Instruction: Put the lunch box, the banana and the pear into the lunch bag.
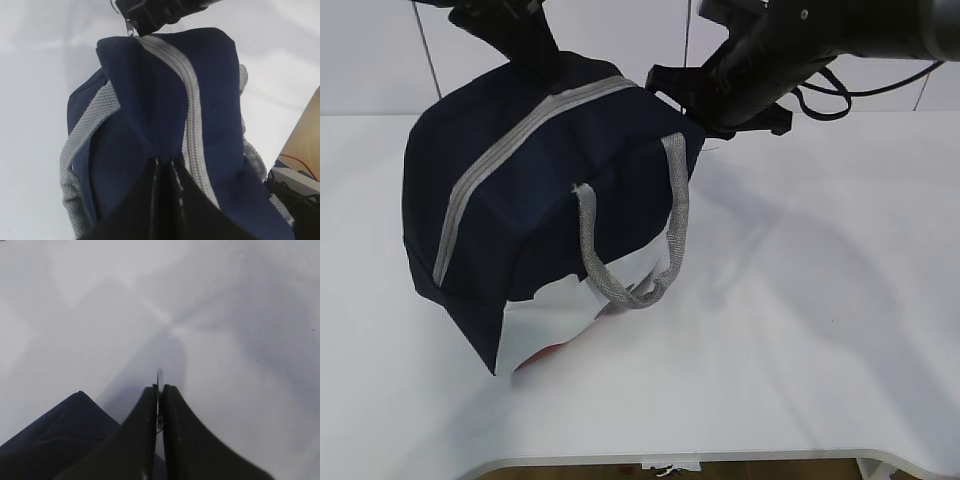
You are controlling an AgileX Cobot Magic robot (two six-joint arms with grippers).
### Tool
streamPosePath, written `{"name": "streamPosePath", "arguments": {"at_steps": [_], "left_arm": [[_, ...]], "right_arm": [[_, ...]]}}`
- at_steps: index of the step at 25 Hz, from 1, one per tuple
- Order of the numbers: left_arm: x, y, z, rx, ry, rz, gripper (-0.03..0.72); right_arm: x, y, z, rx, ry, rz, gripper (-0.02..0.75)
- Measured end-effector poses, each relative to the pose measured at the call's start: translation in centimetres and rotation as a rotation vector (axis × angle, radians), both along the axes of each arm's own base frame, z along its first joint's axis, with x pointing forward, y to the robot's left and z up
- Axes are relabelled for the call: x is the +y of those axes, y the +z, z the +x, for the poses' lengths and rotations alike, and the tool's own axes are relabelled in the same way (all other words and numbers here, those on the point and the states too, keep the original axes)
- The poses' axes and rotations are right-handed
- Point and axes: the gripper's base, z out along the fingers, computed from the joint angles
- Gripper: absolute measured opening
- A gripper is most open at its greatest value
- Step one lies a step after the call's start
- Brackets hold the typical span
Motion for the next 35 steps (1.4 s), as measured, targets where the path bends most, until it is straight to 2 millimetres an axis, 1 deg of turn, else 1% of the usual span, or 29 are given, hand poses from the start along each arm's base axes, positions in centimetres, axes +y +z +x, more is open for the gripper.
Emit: {"name": "streamPosePath", "arguments": {"at_steps": [2,5,7,10,12,14,18,25,30,35], "left_arm": [[0.0,0.0,0.0,0.001,0.0,0.0,-0.006],[-0.1,-0.2,0.1,0.005,0.0,0.002,-0.006],[-0.1,-0.2,0.1,0.005,0.0,0.003,-0.006],[-0.1,-0.2,0.1,0.005,0.0,0.003,-0.006],[-0.1,-0.2,0.1,0.005,0.0,0.003,-0.006],[-0.1,-0.2,0.1,0.005,0.0,0.003,-0.006],[-0.1,-0.2,0.1,0.005,0.0,0.003,-0.006],[-0.1,-0.3,0.2,0.007,0.0,0.003,-0.006],[-0.1,-0.3,0.2,0.007,0.0,0.004,-0.006],[-0.4,-1.3,0.8,0.026,0.001,0.013,-0.006]], "right_arm": [[-0.1,0.0,0.0,-0.001,-0.001,-0.002,0.05],[-0.1,0.0,0.0,-0.001,-0.001,-0.003,0.113],[-0.2,0.0,0.1,-0.001,-0.003,-0.003,0.176],[-0.2,0.0,0.1,-0.002,-0.002,-0.005,0.315],[-0.2,-0.1,0.0,0.01,-0.002,-0.009,0.389],[-0.3,0.0,-0.1,0.03,0.001,-0.02,0.432],[-0.3,0.7,-0.1,0.041,0.007,-0.04,0.457],[-0.6,2.6,0.0,0.055,0.029,-0.114,0.46],[-0.7,3.8,-0.1,0.081,0.035,-0.136,0.46],[-0.9,4.9,-0.4,0.113,0.065,-0.174,0.458]]}}
